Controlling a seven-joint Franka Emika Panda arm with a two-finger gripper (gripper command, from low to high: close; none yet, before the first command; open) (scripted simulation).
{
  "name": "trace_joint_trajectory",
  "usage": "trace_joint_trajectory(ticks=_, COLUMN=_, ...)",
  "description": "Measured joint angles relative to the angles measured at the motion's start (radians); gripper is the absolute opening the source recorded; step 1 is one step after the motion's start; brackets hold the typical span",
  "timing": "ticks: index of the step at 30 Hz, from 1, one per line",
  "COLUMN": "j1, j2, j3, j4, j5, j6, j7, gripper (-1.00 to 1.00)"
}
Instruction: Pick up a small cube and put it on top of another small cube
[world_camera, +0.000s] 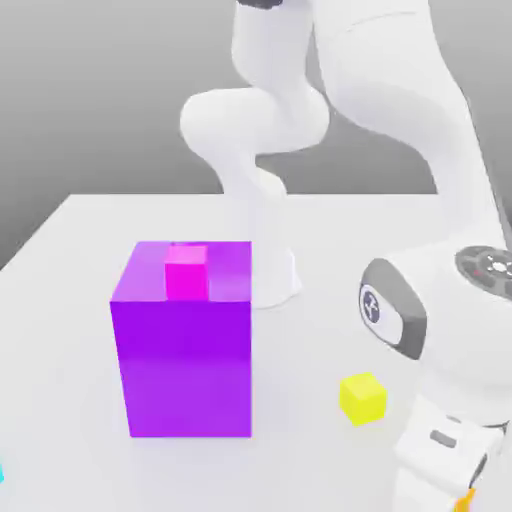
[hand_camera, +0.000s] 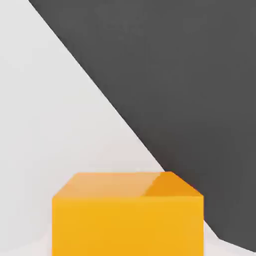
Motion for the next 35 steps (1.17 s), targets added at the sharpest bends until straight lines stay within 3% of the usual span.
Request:
trace_joint_trajectory(ticks=9, j1=-0.089, j2=-0.326, j3=-0.082, j4=-0.108, j5=0.038, j6=-0.214, j7=0.050, gripper=-1.00)
trace_joint_trajectory(ticks=27, j1=-0.340, j2=-0.974, j3=-0.195, j4=-0.333, j5=0.010, j6=-0.635, j7=0.231, gripper=-1.00)
trace_joint_trajectory(ticks=32, j1=-0.367, j2=-0.964, j3=-0.207, j4=-0.455, j5=0.005, j6=-0.504, j7=0.241, gripper=-1.00)
trace_joint_trajectory(ticks=33, j1=-0.369, j2=-0.958, j3=-0.207, j4=-0.469, j5=0.005, j6=-0.484, j7=0.240, gripper=1.00)
trace_joint_trajectory(ticks=35, j1=-0.369, j2=-0.958, j3=-0.207, j4=-0.469, j5=0.005, j6=-0.484, j7=0.240, gripper=1.00)
